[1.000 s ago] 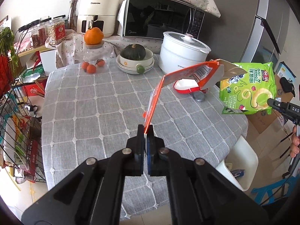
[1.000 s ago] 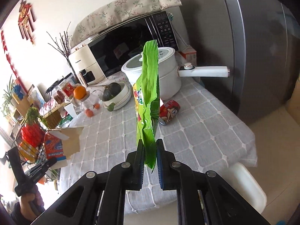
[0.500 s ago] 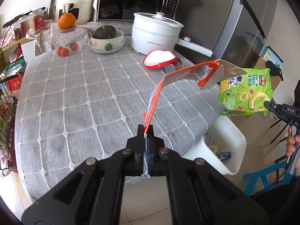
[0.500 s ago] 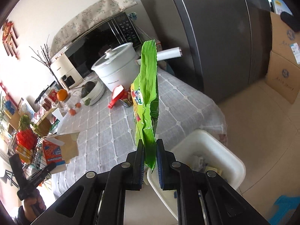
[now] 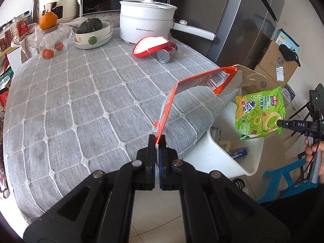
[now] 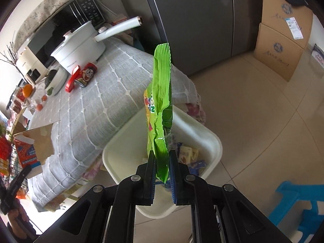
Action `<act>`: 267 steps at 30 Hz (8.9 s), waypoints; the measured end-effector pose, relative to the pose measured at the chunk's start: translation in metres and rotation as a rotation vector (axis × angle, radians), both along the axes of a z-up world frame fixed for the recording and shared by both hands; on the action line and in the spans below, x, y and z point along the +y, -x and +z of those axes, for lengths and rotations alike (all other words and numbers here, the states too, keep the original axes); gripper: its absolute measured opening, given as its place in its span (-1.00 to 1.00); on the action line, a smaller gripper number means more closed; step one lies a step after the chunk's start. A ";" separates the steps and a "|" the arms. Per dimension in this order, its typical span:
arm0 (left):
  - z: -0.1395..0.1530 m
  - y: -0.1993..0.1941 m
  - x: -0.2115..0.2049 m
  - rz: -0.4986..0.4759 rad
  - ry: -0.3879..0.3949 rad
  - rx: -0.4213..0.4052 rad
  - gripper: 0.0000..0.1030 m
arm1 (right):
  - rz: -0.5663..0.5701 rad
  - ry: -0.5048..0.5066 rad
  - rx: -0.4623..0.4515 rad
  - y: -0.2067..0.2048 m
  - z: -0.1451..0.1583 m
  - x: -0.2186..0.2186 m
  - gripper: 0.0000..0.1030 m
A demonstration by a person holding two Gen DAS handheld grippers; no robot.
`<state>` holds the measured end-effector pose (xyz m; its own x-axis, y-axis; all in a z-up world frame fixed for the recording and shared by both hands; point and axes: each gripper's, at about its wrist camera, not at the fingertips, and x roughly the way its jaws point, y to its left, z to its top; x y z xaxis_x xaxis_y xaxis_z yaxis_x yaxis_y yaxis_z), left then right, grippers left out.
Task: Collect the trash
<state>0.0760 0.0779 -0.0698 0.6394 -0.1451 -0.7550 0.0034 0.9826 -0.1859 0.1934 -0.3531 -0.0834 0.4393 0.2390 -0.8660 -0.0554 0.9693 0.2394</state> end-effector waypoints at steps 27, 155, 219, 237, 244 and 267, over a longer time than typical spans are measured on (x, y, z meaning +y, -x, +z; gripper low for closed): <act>-0.012 -0.060 -0.170 -0.288 0.043 0.058 -0.92 | -0.119 -0.059 0.002 0.016 0.005 -0.069 0.17; -0.006 -0.119 0.102 -0.060 -0.061 -0.062 -0.93 | 0.084 -0.062 -0.044 -0.190 -0.023 0.300 0.11; -0.026 -0.081 -0.198 -0.472 0.047 0.064 0.32 | -0.129 -0.062 0.056 -0.013 0.011 -0.028 0.07; -0.017 -0.032 -0.118 -0.134 -0.067 0.143 0.98 | -0.011 -0.054 0.058 -0.023 -0.004 0.040 0.54; -0.001 0.001 -0.100 -0.082 -0.102 0.096 0.98 | 0.009 -0.022 0.018 0.007 0.007 0.051 0.58; 0.049 0.099 -0.068 0.124 -0.151 -0.143 0.98 | 0.036 0.369 -0.519 0.184 0.080 0.110 1.00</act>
<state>-0.0227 0.0099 -0.0206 0.7470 0.0488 -0.6631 -0.1029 0.9938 -0.0428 0.0096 -0.2435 -0.0031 0.8211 -0.0121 -0.5707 -0.1086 0.9782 -0.1770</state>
